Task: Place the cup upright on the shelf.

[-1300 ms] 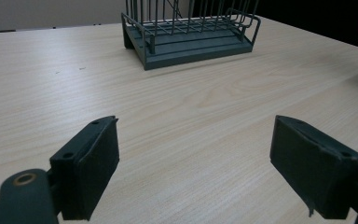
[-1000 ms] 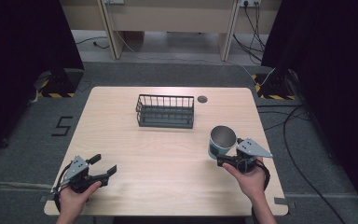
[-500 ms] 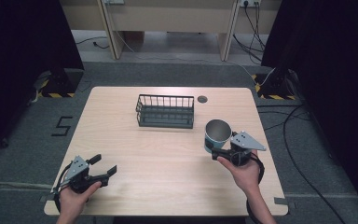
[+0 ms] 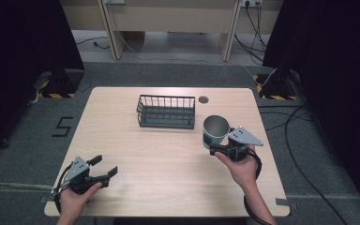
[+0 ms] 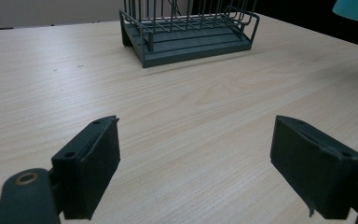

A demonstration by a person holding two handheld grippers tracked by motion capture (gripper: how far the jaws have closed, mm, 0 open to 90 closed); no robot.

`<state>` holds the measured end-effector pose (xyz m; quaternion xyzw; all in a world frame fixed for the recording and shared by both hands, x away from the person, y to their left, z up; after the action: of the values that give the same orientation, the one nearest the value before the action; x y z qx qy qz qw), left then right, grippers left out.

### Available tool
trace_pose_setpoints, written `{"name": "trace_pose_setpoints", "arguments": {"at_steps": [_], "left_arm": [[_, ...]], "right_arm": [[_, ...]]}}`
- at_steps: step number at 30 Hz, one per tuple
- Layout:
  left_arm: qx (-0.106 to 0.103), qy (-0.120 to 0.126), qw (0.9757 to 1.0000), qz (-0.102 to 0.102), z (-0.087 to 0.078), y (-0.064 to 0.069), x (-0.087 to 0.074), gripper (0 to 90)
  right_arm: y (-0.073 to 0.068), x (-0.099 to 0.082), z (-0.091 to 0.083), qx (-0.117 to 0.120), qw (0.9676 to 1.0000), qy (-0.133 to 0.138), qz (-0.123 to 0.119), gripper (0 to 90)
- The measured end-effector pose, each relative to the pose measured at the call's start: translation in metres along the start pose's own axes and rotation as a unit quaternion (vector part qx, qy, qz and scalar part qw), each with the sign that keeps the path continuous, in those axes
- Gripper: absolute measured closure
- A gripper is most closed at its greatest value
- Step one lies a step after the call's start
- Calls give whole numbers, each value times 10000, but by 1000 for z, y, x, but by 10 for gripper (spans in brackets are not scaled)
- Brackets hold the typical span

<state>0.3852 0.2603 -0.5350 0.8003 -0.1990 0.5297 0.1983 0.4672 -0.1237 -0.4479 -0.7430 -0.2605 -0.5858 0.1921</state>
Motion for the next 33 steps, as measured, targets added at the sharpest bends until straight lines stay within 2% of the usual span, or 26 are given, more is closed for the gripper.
{"name": "trace_pose_setpoints", "arguments": {"at_steps": [15, 33], "left_arm": [[1, 15, 10000, -5, 0, 0, 0, 153], [-13, 46, 10000, -5, -1, 0, 1, 153]], "right_arm": [[1, 12, 16, -39, 10000, 53, -9, 173], [-8, 28, 41, -13, 9999, 156, 8, 173]]}}
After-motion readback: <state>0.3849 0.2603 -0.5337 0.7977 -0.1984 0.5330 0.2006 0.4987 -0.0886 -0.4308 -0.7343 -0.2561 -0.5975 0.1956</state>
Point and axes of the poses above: each handheld gripper's, and its own axes: z roughly forward along the jaws, x roughly out of its top, y roughly to its right, the point moved 9 cm from there along z, roughly forward along the jaws, and after that the axes turned 2 degrees about -y, right-handed, at the moved point
